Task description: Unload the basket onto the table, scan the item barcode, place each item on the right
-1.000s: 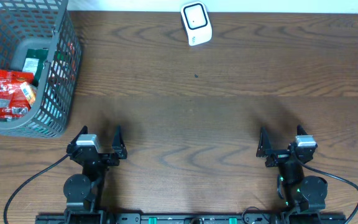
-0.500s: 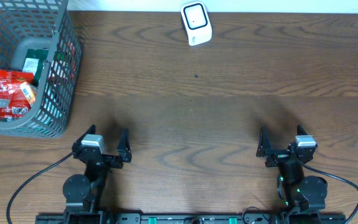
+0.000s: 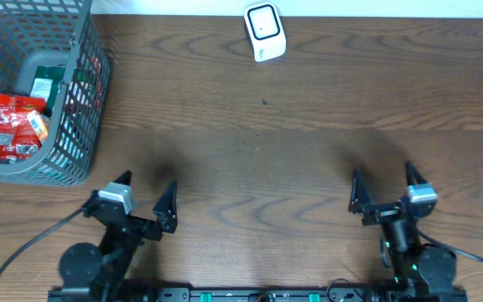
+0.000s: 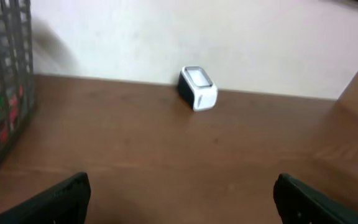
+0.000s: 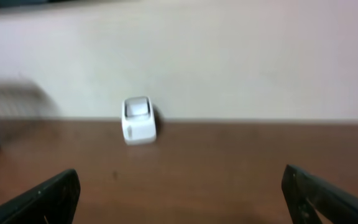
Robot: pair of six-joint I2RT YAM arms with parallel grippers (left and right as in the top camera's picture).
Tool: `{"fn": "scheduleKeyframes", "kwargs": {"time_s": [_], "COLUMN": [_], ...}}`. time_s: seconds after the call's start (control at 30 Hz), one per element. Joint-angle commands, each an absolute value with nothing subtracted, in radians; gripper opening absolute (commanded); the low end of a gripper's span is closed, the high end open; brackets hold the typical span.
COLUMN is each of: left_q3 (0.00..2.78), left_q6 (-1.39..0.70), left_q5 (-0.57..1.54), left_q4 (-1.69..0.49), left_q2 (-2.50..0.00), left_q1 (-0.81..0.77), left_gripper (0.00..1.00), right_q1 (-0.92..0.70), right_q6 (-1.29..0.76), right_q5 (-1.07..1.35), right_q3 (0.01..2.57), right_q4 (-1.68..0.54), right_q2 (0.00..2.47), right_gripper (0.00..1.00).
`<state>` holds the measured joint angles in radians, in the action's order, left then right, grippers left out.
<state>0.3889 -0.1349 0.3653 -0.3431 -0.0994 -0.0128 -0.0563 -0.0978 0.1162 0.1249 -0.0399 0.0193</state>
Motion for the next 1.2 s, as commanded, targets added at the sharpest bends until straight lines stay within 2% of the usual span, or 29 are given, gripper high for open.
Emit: {"fn": "scheduleKeyframes", "kwargs": {"time_s": [0.0, 0.17, 0.3, 0.4, 0.5, 0.87, 0.97, 1.17], "left_q3": [0.579, 0.910, 1.237, 1.480, 1.629, 1.686, 1.694, 1.819], "left_q6": [-0.144, -0.143, -0.143, -0.125, -0.120, -0.094, -0.094, -0.113], "left_q5": [0.381, 0.381, 0.381, 0.361, 0.315, 0.163, 0.158, 0.141], "left_q4": [-0.393, -0.525, -0.717, -0.854, -0.873, -0.867, -0.882, -0.992], "left_q2": [-0.226, -0.473, -0.686, -0.818, -0.891, -0.933, -0.958, -1.093], "left_q1": [-0.007, -0.007, -0.007, -0.007, -0.007, -0.005, 0.016, 0.110], "left_gripper": [0.94, 0.94, 0.94, 0.94, 0.94, 0.94, 0.95, 0.95], "right_q1": [-0.052, -0.052, -0.052, -0.052, -0.052, -0.052, -0.052, -0.052], "right_q6": [-0.103, -0.103, -0.104, -0.104, -0.103, -0.088, -0.088, -0.088], "right_q5": [0.093, 0.069, 0.105, 0.117, 0.113, 0.114, 0.115, 0.118], "right_q3": [0.244, 0.421, 0.601, 0.804, 1.003, 1.604, 1.689, 1.698], "right_q4": [-0.035, -0.042, -0.099, -0.232, -0.392, -0.976, -1.108, -1.172], "right_q2": [0.056, 0.192, 0.340, 0.463, 0.581, 1.084, 1.222, 1.356], "right_gripper": [0.99, 0.99, 0.99, 0.99, 0.99, 0.99, 0.99, 0.99]}}
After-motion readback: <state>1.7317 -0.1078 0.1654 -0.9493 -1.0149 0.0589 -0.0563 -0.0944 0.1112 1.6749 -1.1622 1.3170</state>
